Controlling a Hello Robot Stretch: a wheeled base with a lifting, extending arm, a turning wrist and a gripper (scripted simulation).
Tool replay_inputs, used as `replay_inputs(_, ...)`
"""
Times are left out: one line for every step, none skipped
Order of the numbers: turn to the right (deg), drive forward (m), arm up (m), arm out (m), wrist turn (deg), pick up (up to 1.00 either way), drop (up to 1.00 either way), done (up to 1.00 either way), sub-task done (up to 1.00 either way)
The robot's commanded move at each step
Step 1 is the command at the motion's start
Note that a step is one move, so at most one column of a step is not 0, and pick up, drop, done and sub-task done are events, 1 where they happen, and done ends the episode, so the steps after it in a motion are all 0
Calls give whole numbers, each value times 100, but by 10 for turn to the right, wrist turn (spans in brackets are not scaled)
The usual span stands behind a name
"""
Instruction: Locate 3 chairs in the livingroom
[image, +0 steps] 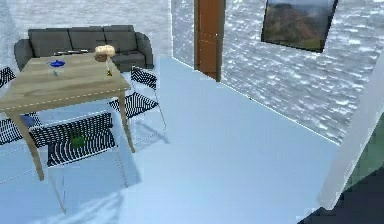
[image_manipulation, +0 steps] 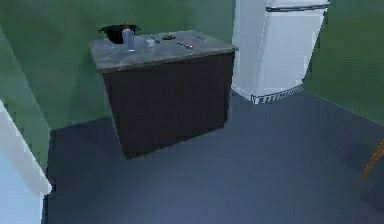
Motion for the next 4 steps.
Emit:
replay_inputs(-90, 0, 0, 0, 0, 0, 0, 0, 0)
replay_inputs(0, 75, 0, 0, 0, 0, 0, 0, 0)
replay_inputs(-390, 0, 0, 0, 0, 0, 0, 0, 0)
replay_inputs(0, 0, 0, 0, 0, 0, 0, 0, 100)
